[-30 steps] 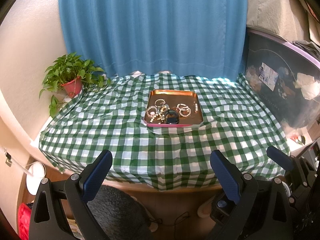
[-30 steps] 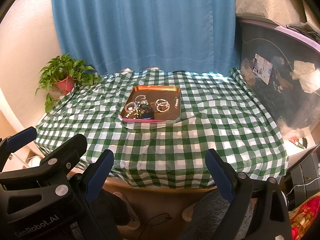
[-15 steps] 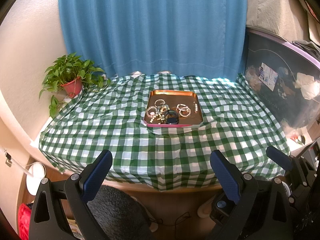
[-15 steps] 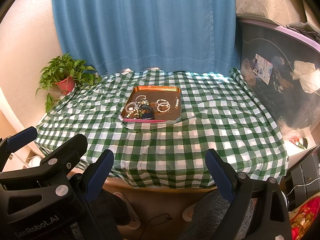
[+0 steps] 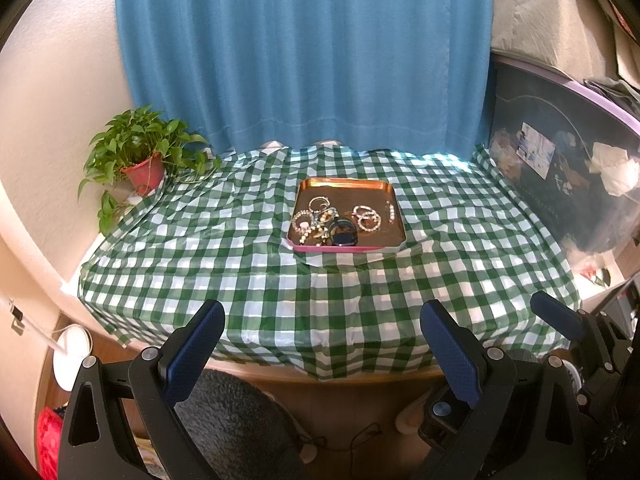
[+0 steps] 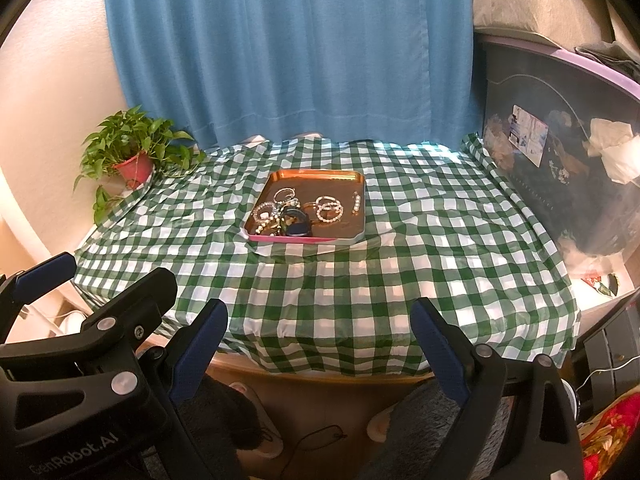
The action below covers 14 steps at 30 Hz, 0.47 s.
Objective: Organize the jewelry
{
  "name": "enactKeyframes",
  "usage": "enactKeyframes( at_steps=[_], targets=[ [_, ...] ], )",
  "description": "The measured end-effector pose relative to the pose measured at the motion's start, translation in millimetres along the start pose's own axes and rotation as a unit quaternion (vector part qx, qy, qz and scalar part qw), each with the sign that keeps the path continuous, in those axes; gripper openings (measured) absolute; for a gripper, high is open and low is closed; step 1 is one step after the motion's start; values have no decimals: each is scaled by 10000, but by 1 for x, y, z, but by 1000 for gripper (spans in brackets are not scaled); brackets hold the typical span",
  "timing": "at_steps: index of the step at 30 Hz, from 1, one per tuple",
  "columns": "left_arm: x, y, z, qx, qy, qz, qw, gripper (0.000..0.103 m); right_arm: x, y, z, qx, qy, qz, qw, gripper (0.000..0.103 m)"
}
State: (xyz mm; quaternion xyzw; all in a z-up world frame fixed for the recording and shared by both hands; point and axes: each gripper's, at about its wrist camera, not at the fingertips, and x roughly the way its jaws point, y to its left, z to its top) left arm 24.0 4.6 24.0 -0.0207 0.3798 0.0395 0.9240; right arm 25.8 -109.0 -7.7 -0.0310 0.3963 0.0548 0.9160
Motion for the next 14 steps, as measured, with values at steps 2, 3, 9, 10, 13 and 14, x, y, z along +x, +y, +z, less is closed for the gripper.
enactKeyframes(
  at_steps=[2, 3, 9, 10, 13, 14],
  targets=[
    [0, 0, -2, 11, 29, -4, 10000, 98, 2, -3, 2, -1, 1, 6, 10000, 91],
    [-1, 0, -2, 25, 43, -10, 10000, 98, 1, -1, 1, 1, 13, 15, 10000, 91],
    [0, -1, -3, 19, 49, -5, 10000, 98, 2, 3, -2, 9, 48, 48, 10000, 91],
    [0, -1, -3, 27, 46, -9, 10000, 98, 2, 3, -1, 13, 50, 49, 10000, 91],
    [0, -1, -6, 39, 57, 4, 10000, 98, 4, 3, -2, -2, 67, 43, 10000, 91],
    [0, -1, -6, 24, 69, 2, 10000, 98, 5, 3, -4, -4, 83, 48, 10000, 91]
  ],
)
